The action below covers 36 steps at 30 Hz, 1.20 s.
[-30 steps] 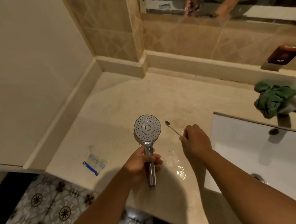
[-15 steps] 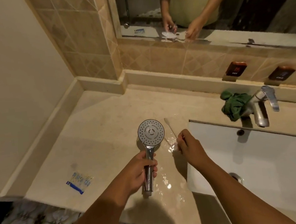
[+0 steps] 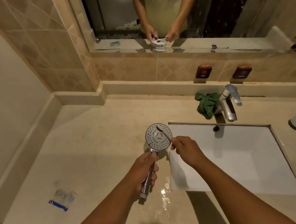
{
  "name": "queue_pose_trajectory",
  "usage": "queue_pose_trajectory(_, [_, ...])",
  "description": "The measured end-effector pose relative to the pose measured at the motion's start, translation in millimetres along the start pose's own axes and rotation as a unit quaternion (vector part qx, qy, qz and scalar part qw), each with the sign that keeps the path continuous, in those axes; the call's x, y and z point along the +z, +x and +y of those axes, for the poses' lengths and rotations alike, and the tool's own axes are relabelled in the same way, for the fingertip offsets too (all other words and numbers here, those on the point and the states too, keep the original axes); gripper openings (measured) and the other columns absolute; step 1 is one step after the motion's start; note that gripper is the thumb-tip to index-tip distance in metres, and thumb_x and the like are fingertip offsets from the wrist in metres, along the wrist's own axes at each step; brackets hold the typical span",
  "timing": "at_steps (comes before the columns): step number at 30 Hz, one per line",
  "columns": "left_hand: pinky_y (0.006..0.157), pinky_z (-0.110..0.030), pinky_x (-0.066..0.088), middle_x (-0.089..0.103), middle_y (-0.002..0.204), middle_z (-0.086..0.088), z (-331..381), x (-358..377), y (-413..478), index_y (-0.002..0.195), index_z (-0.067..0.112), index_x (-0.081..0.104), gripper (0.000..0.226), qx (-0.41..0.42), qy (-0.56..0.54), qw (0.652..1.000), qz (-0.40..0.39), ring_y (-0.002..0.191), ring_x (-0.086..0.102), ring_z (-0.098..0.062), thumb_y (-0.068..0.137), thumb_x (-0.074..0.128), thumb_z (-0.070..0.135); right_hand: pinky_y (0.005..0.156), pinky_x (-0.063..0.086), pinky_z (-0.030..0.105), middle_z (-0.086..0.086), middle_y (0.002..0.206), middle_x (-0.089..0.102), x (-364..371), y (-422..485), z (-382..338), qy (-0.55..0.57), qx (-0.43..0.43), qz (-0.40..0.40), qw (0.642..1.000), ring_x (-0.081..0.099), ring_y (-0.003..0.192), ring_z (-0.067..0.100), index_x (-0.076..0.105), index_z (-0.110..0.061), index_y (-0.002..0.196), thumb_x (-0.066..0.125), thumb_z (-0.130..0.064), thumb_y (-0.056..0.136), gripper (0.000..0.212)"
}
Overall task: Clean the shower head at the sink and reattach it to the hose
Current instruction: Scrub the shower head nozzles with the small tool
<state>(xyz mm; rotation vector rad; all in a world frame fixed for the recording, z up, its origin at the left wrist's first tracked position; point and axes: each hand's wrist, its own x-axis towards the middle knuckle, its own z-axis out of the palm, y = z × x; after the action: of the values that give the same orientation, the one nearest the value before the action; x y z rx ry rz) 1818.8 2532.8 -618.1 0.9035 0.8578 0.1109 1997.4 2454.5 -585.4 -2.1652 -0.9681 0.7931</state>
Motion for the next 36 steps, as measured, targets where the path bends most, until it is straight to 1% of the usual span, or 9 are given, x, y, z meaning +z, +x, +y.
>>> queue_pose_trajectory(5, [0.046, -0.025, 0.042, 0.055, 0.070, -0.009, 2, 7, -1, 0.111, 0.015, 0.057, 0.034, 0.010, 0.058, 0.998, 0.023, 0.046, 0.045, -0.017, 0.102, 0.048, 0.046, 0.056, 0.040, 0.023, -0.002, 0.066, 0.058, 5, 0, -1, -0.038, 0.007, -0.017, 0.999, 0.054, 0.062, 0.012, 0.057, -0.016, 0.067, 0.037, -0.029, 0.104, 0.044])
queue_pose_trajectory(8, [0.046, -0.025, 0.040, 0.054, 0.069, -0.010, 4, 4, 0, 0.106, 0.013, 0.055, 0.032, 0.008, 0.075, 0.996, 0.037, 0.045, 0.043, -0.017, 0.103, 0.045, 0.043, 0.055, 0.036, 0.020, 0.000, 0.077, 0.060, 21, -10, -2, -0.049, -0.005, -0.051, 0.998, 0.053, 0.064, 0.007, 0.053, -0.022, 0.070, 0.035, -0.030, 0.105, 0.040])
queue_pose_trajectory(14, [0.046, -0.027, 0.041, 0.052, 0.068, -0.014, 0, -1, 0, 0.111, 0.013, 0.057, 0.029, 0.015, 0.095, 0.992, 0.082, 0.042, 0.043, -0.018, 0.103, 0.044, 0.037, 0.060, 0.037, 0.017, 0.007, 0.099, 0.069, 43, -18, 0, -0.111, -0.038, -0.096, 0.988, 0.057, 0.077, 0.014, 0.055, -0.028, 0.085, 0.035, -0.031, 0.105, 0.029])
queue_pose_trajectory(17, [0.044, -0.026, 0.041, 0.053, 0.066, -0.013, -1, -5, -3, 0.102, 0.011, 0.057, 0.029, 0.024, 0.116, 0.990, 0.078, 0.041, 0.042, -0.019, 0.103, 0.045, 0.037, 0.063, 0.043, 0.025, 0.005, 0.093, 0.069, 27, -6, 1, -0.141, -0.046, -0.063, 0.987, 0.060, 0.078, 0.016, 0.061, -0.025, 0.085, 0.036, -0.033, 0.105, 0.033])
queue_pose_trajectory(20, [0.044, -0.026, 0.040, 0.052, 0.065, -0.012, -1, -8, -7, 0.096, 0.012, 0.057, 0.029, 0.025, 0.120, 0.990, 0.067, 0.040, 0.041, -0.019, 0.102, 0.046, 0.038, 0.059, 0.035, 0.027, 0.004, 0.079, 0.063, 7, 13, 1, -0.142, -0.028, -0.034, 0.989, 0.056, 0.070, 0.018, 0.056, -0.022, 0.073, 0.033, -0.037, 0.105, 0.042])
queue_pose_trajectory(24, [0.041, -0.025, 0.041, 0.052, 0.065, -0.013, 1, -11, -8, 0.089, 0.024, 0.059, 0.022, 0.039, 0.136, 0.989, 0.053, 0.039, 0.041, -0.018, 0.101, 0.047, 0.039, 0.053, 0.031, 0.024, 0.000, 0.070, 0.056, 7, 20, -1, -0.130, -0.013, -0.002, 0.991, 0.051, 0.066, 0.018, 0.047, -0.025, 0.062, 0.032, -0.036, 0.106, 0.047])
queue_pose_trajectory(29, [0.041, -0.025, 0.041, 0.052, 0.062, -0.011, 2, -12, -6, 0.089, 0.021, 0.057, 0.023, 0.021, 0.128, 0.989, 0.074, 0.038, 0.041, -0.017, 0.100, 0.046, 0.038, 0.066, 0.043, 0.028, 0.007, 0.092, 0.069, 40, 2, -5, -0.117, -0.035, -0.037, 0.992, 0.062, 0.080, 0.022, 0.069, -0.015, 0.095, 0.033, -0.035, 0.106, 0.043])
queue_pose_trajectory(34, [0.042, -0.026, 0.041, 0.052, 0.062, -0.012, -6, -12, -8, 0.103, 0.012, 0.057, 0.028, 0.007, 0.119, 0.988, 0.098, 0.038, 0.041, -0.019, 0.100, 0.047, 0.038, 0.069, 0.041, 0.026, 0.005, 0.101, 0.070, 63, -15, 0, -0.146, -0.062, -0.100, 0.982, 0.060, 0.082, 0.017, 0.067, -0.019, 0.099, 0.032, -0.032, 0.106, 0.038])
queue_pose_trajectory(36, [0.043, -0.026, 0.041, 0.052, 0.061, -0.011, -9, -12, -11, 0.099, 0.012, 0.056, 0.026, 0.006, 0.126, 0.987, 0.096, 0.037, 0.041, -0.018, 0.101, 0.046, 0.036, 0.069, 0.047, 0.029, 0.007, 0.100, 0.071, 57, -12, 0, -0.152, -0.061, -0.093, 0.982, 0.062, 0.082, 0.019, 0.065, -0.018, 0.093, 0.033, -0.034, 0.105, 0.038])
